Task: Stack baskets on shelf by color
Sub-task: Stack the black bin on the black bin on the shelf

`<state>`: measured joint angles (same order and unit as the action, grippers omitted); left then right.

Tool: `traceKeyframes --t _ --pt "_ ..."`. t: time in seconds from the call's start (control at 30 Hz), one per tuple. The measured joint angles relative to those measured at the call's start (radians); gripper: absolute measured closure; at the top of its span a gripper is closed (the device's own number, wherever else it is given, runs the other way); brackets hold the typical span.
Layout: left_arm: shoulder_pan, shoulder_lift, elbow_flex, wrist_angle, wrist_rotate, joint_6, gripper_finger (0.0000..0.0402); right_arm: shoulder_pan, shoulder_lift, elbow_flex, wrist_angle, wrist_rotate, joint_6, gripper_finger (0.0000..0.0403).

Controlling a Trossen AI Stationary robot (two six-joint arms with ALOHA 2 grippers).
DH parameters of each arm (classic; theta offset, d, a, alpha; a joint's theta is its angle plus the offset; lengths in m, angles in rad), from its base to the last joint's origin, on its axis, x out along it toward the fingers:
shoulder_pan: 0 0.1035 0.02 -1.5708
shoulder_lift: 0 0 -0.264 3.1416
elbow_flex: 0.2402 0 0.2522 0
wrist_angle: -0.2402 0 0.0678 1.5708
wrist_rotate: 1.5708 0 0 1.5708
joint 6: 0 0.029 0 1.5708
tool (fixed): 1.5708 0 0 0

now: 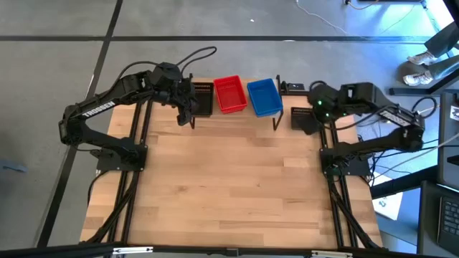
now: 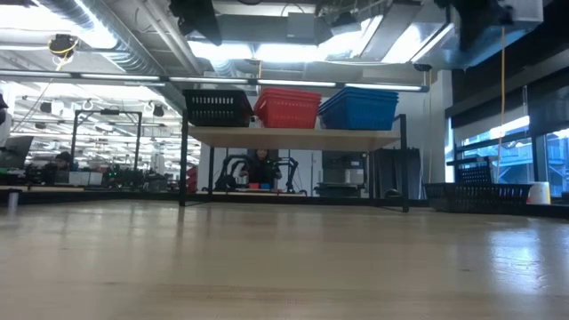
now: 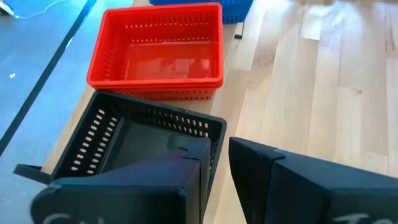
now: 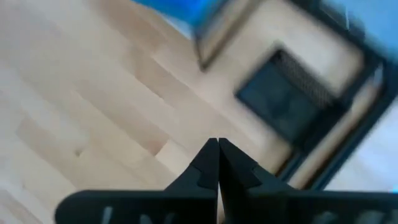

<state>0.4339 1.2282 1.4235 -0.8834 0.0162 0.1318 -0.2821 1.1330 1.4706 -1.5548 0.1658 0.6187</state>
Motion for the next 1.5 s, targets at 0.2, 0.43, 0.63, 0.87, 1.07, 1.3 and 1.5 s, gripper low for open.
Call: traceKeyframes --t 0.2,0.43,0.63,0.87,1.07,1.3,1.5 --pt "0.0 0.0 0.0 0.022 0.0 0.0 0.0349 -0.03 -0.102 -0.259 0.081 0.004 0.153 0.0402" --pt "0.0 0.0 0.0 0.053 0.0 -0.002 0.0349 -0.136 -0.086 -0.444 0.274 -0.062 0.016 0.0362" --pt "0.0 0.0 0.0 0.064 0.0 -0.025 0.0349 -0.249 -0.025 -0.532 0.388 -0.123 -0.098 0.031" --pt "0.0 0.0 0.0 0.063 0.025 -0.027 0.0349 -0.342 0.068 -0.56 0.482 -0.108 -0.397 0.0284" --pt "0.0 0.0 0.0 0.063 0.027 -0.046 0.0349 -0.387 0.158 -0.56 0.491 -0.138 -0.582 0.0285" --pt "0.0 0.0 0.0 0.062 0.027 -0.053 0.0349 -0.398 0.238 -0.56 0.491 -0.169 -0.701 0.0284" --pt "0.0 0.0 0.0 0.062 0.027 -0.053 0.0349 -0.398 0.296 -0.56 0.489 -0.187 -0.731 0.0284"
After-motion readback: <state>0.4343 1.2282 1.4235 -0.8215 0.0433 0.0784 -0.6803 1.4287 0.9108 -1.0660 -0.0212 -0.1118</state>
